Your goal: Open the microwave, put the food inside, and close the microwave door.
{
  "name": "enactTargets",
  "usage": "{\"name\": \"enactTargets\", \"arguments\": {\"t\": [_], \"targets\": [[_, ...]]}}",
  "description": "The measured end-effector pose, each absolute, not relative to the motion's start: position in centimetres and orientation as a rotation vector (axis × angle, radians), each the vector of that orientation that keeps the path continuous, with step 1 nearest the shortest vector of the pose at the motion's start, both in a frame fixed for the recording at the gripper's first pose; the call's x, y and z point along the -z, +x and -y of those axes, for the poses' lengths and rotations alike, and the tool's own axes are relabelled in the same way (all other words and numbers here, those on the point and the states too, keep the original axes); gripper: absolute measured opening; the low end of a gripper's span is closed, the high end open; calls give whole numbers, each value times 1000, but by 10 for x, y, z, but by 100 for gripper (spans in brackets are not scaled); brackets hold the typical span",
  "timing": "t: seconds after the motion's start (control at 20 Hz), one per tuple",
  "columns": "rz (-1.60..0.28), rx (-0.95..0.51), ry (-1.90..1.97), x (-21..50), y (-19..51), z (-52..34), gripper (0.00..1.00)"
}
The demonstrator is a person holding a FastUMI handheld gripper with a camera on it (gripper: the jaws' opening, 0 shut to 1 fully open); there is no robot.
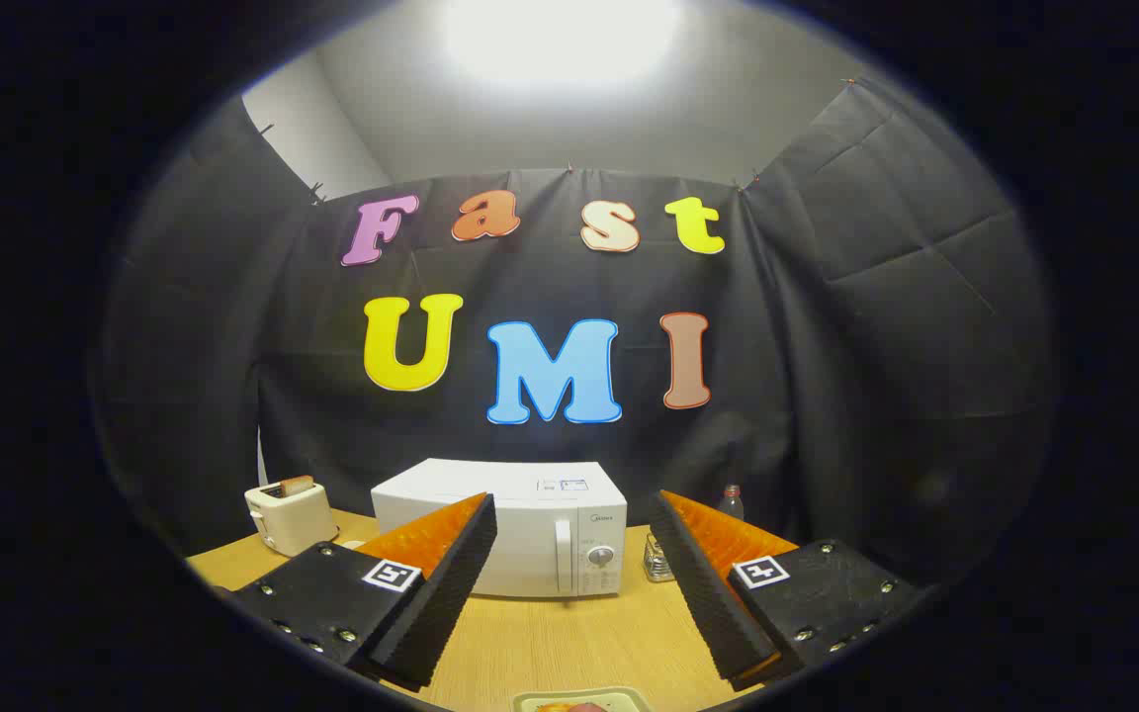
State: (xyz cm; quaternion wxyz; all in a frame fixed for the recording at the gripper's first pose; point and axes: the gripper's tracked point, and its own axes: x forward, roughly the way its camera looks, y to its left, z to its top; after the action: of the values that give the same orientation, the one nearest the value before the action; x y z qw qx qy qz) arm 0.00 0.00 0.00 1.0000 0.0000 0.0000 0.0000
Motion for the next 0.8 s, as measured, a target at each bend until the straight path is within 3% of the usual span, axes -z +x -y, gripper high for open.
{"name": "enactTargets", "arguments": {"t": [0.8], "targets": [[0, -51, 1, 7, 24, -13, 99]]}}
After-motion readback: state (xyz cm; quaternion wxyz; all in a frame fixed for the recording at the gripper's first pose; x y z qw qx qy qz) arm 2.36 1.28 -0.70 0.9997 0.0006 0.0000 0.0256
